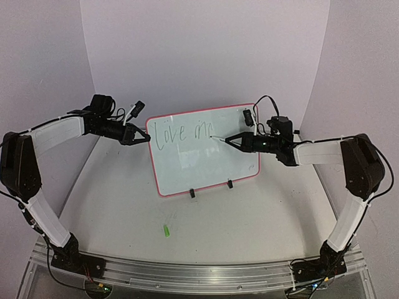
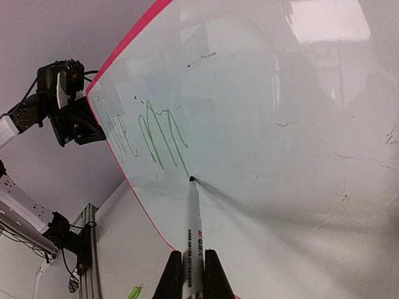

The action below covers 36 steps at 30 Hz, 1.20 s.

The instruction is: Write a sentence on the whiteboard

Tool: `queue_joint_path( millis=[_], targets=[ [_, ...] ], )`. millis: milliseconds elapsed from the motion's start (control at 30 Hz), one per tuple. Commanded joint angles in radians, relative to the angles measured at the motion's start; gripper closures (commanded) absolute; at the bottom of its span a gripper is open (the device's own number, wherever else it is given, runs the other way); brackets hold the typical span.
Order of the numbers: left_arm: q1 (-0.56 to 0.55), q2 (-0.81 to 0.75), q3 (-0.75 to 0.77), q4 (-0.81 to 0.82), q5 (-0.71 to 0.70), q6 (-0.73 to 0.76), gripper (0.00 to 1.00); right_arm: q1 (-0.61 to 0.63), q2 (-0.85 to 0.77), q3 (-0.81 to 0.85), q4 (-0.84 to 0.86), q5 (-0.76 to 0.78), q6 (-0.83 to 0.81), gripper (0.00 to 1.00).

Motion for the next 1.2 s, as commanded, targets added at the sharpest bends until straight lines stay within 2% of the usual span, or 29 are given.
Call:
queue_joint_path(
  millis=[0,633,1167],
  targets=[
    [-0.009,0.005,0.018,-0.05,-0.03,0.034,1.0,-0.008,-0.055,0.034,0.016,0.092,-0.01,1.0],
    [-0.008,0.004,0.019,-0.05,-0.03,0.034,1.0,-0.007,-0.031,0.076,0.045,0.094,0.01,1.0],
    [-0.008,0.009,0.019,-0.05,-0.03,0.035,1.0,-0.008,-0.015,-0.015,0.046,0.114,-0.002,1.0]
  ],
)
